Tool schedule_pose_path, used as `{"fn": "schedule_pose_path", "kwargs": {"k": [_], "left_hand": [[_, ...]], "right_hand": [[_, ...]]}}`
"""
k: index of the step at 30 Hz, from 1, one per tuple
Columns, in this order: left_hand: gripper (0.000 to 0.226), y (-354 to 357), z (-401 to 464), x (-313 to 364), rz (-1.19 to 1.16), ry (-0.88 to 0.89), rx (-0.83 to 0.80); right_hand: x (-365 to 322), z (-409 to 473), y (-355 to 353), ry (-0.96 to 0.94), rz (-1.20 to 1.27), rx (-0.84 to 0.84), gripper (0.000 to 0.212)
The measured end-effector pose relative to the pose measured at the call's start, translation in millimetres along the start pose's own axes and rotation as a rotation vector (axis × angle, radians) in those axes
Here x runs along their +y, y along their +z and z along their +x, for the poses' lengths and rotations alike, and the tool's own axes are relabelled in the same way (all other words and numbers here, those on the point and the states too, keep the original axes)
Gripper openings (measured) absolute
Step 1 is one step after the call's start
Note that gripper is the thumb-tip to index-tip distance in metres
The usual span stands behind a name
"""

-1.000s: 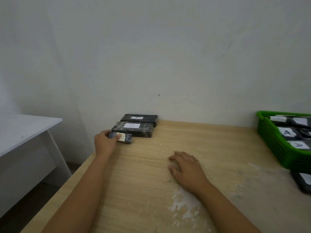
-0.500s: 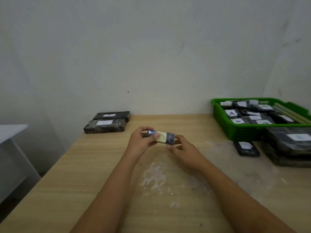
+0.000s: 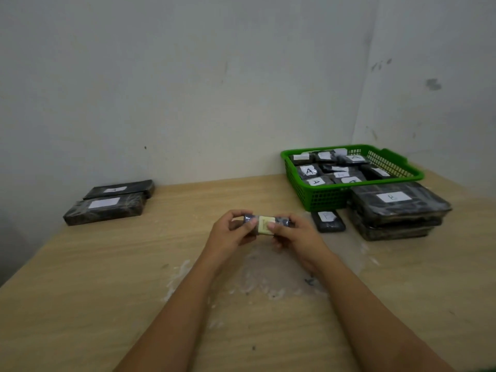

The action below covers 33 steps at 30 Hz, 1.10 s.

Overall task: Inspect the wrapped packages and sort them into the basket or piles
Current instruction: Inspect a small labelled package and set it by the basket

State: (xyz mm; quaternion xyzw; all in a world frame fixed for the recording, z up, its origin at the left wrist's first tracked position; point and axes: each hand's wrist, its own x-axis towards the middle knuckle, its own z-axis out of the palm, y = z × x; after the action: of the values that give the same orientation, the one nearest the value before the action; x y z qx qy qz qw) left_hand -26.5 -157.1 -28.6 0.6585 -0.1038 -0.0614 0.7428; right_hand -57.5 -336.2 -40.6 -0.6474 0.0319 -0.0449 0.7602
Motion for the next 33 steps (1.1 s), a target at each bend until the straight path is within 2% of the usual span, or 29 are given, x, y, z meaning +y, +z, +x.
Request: {"fn": "schedule_pose_path", "kwargs": {"k": [8,18,26,33], "left_hand": [[0.017,-5,8,-10,0.008,0.07,0.063],[0.023,-5,6,-7,-0.047,0.058,0.018],[0.023,-5,5,-3,-0.048,0.052,0.077],[0.023,-2,3,-2,-0.065,0.041,0.128]], "right_hand": [[-2,5,5,0.027,0.097,-0.057,0.023],[-4,4,6,-0.019,0.075,0.037,0.02],[-4,3,11,-0.016,0.125,-0.018,0.018],[2,5,16,-0.078,0.073,0.061,0.021]]}}
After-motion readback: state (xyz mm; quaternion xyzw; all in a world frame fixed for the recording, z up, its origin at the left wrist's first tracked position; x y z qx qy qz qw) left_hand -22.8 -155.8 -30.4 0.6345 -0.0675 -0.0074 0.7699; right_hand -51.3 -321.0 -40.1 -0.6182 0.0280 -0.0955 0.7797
